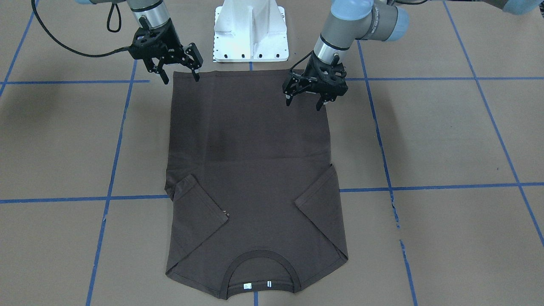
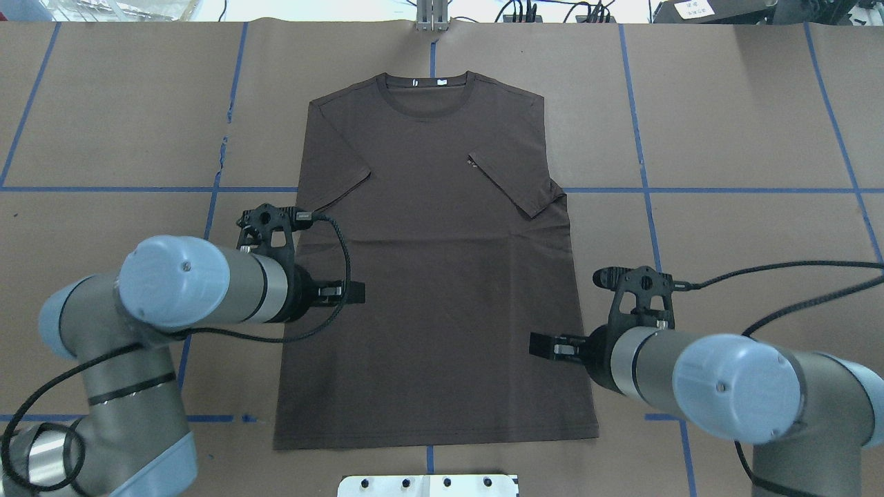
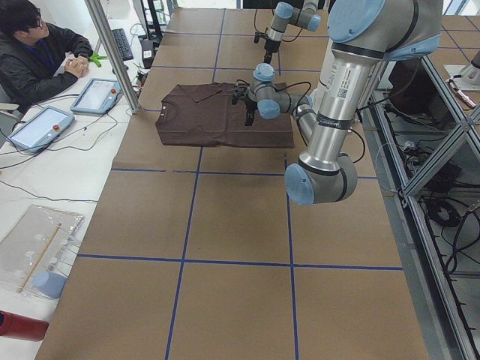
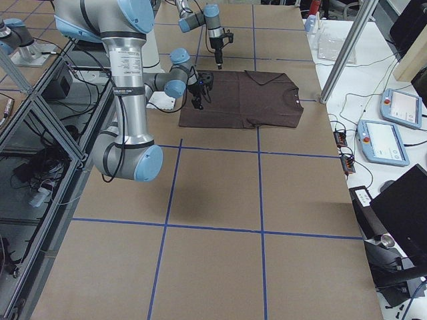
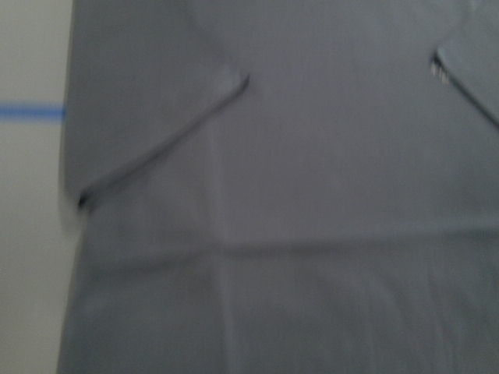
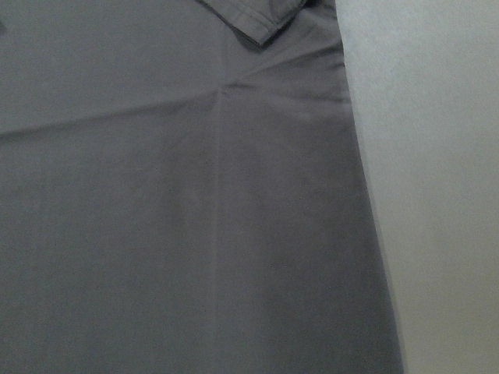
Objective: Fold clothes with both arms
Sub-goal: 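Move both grippers to the shirt hem nearest the robot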
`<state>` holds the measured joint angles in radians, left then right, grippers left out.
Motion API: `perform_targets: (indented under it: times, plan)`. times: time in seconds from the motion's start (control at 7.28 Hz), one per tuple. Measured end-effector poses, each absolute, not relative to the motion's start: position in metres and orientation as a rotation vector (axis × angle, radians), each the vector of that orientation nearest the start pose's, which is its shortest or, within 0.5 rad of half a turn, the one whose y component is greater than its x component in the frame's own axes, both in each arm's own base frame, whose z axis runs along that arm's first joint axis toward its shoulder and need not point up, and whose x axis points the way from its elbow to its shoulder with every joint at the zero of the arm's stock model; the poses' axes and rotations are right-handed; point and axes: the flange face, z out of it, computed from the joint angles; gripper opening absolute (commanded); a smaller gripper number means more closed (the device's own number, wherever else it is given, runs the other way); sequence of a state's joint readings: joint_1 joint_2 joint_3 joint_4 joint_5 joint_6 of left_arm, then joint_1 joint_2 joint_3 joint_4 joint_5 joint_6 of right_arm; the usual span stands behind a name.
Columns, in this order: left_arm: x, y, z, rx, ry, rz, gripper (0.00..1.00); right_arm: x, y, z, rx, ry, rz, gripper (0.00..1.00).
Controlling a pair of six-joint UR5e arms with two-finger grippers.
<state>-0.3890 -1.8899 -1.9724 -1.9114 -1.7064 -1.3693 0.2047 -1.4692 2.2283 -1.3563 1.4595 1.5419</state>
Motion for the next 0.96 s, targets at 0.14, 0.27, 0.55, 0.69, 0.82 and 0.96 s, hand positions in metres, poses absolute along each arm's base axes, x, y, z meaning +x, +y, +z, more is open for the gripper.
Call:
perform_targets:
  times: [0.14,0.27,0.55,0.69,0.82,0.96]
  plan:
    - [0.478,-0.284,0.283,0.146,1.039,-0.126,0.75,-0.431,-0.206,0.291,0.209,-0.961,0.226,0.92]
    - [0.481,-0.245,0.299,0.092,1.020,-0.150,0.68,-0.435,-0.185,0.292,0.203,-0.964,0.231,0.92]
    - [0.490,-0.186,0.321,0.009,0.981,-0.177,0.63,-0.439,-0.168,0.294,0.206,-0.965,0.229,0.93]
    - [0.494,-0.170,0.328,-0.014,0.958,-0.182,0.63,-0.440,-0.166,0.295,0.207,-0.964,0.227,0.93]
    - [0.495,-0.162,0.333,-0.027,0.937,-0.189,0.63,-0.440,-0.165,0.295,0.208,-0.964,0.226,0.93]
    - [0.495,-0.160,0.336,-0.031,0.926,-0.193,0.63,-0.440,-0.164,0.295,0.208,-0.965,0.226,0.93]
